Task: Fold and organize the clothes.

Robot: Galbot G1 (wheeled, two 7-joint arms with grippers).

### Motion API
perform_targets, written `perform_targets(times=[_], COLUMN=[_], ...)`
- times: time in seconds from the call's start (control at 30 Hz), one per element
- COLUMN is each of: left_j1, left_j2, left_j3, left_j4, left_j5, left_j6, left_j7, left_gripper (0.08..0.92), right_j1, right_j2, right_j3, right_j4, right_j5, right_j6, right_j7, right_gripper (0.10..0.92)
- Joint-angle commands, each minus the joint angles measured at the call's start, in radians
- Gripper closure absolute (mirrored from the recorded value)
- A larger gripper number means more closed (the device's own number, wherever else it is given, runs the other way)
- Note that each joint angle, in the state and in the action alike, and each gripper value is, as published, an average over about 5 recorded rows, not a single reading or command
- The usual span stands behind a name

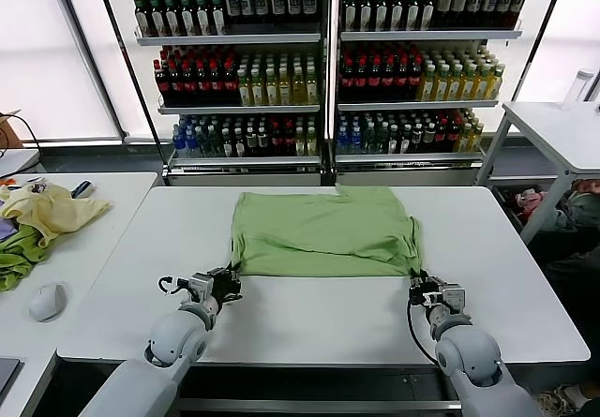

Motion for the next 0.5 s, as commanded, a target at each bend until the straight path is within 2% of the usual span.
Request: perform_targets(times=[0.03, 0.2, 0.5], left_j1=[0.135, 0.3, 0.592], left_j2=[0.064, 0.11, 0.136], left_j3=[-0.081, -0.177, -0.343], left_j4=[-0.154, -0.29, -0.495], left_j5=[-0.032, -0.019, 0.024], left_j6=[0.002, 0.004, 0.018], left_j7=[0.013, 0.014, 0.009], left_gripper=[0.902, 0.902, 0.902], right_j1=[-0.105, -0.214, -0.431], right_j2=[-0.004, -0.014, -0.018], right_j3=[-0.001, 0.008, 0.048], right_j4=[0.164, 0.275, 0.439], right_j5=[-0.006, -0.04, -0.105], right_j6=[0.008, 0.007, 0.001], right_j7=[-0.003, -0.004, 0.009], right_gripper=[0.882, 0.882, 0.882])
